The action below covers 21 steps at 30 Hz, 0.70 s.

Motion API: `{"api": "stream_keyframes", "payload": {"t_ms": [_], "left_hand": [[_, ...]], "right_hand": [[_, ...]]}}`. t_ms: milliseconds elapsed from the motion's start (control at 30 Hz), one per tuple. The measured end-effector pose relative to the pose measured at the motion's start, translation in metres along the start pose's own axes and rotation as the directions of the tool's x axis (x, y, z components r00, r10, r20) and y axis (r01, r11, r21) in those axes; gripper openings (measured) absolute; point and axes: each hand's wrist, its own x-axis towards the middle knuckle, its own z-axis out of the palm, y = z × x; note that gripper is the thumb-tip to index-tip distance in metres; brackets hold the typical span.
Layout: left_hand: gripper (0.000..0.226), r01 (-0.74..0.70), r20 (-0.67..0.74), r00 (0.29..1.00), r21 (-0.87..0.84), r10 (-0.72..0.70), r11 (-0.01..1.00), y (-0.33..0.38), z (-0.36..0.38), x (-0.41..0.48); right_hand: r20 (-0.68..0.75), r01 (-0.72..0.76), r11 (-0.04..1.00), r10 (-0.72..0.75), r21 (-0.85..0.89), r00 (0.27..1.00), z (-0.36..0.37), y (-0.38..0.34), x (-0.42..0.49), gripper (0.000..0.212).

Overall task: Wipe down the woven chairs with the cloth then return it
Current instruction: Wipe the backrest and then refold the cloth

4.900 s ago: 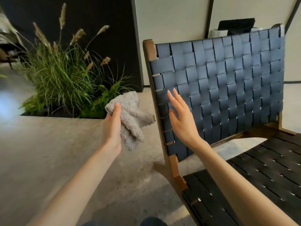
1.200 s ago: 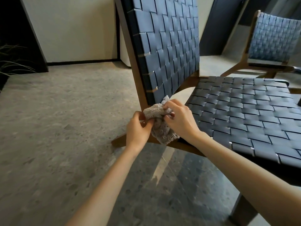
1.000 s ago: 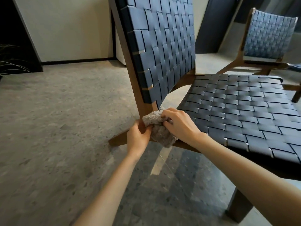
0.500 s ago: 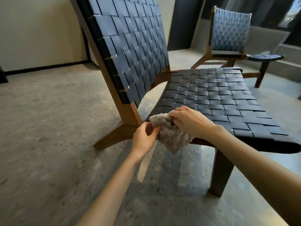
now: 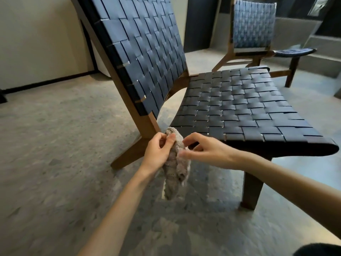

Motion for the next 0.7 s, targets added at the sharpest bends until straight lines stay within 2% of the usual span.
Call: {"api": "stream_keyframes", "payload": {"t_ms": [33,67,167,233,300,367,433,467,500,567,700], "left_hand": [[0.038,0.013,0.011,1.000,-0.014,-0.013,1.000,-0.001,-0.002,0.001],[0.037,0.022,0.029,0.999,-0.023,-0.021,0.999,-0.002,-0.004,0.001],[0.030,0.017,0.057,0.998,-0.023,-0.015,1.000,-0.009,-0.013,0.001],[0.023,-0.005,0.013,1.000,0.044,0.004,0.999,-0.017,-0.026,0.004],[0.016,-0.023,-0.080,0.996,0.180,0.038,0.983,-0.028,-0.041,0.009],[0.008,-0.015,-0.192,0.977,0.362,0.090,0.932,-0.037,-0.051,0.014],[0.010,0.081,-0.326,0.935,0.570,0.136,0.817,-0.045,-0.055,0.018],[0.012,0.133,-0.387,0.909,0.622,0.155,0.772,-0.047,-0.055,0.020],[0.014,0.149,-0.422,0.889,0.632,0.177,0.761,-0.048,-0.056,0.022],[0.015,0.109,-0.428,0.883,0.588,0.194,0.801,-0.051,-0.056,0.028],[0.014,0.131,-0.406,0.906,0.536,0.118,0.834,-0.062,-0.043,0.044]], "right_hand": [[0.016,-0.008,1.000,0.008,-0.004,1.000,0.006,-0.001,0.001,0.070],[-0.007,-0.012,1.000,0.012,-0.027,1.000,0.011,0.000,0.004,0.065],[-0.185,0.015,0.990,-0.041,-0.139,0.982,0.015,0.003,0.014,0.027],[-0.295,0.043,0.978,-0.102,-0.202,0.950,0.008,0.004,0.019,0.015],[-0.339,0.045,0.978,-0.112,-0.202,0.934,-0.002,0.005,0.021,0.009],[-0.348,0.025,0.964,-0.120,-0.265,0.930,-0.007,0.004,0.027,0.006],[-0.336,0.017,0.934,-0.146,-0.358,0.930,-0.006,0.002,0.035,0.009],[-0.332,0.015,0.921,-0.155,-0.389,0.930,-0.004,0.001,0.041,0.011],[-0.333,0.013,0.910,-0.164,-0.414,0.929,-0.001,0.000,0.047,0.013],[-0.358,-0.024,0.885,-0.164,-0.466,0.919,0.005,0.001,0.060,0.014],[-0.392,-0.155,0.823,-0.088,-0.547,0.916,0.006,0.008,0.082,0.023]]}}
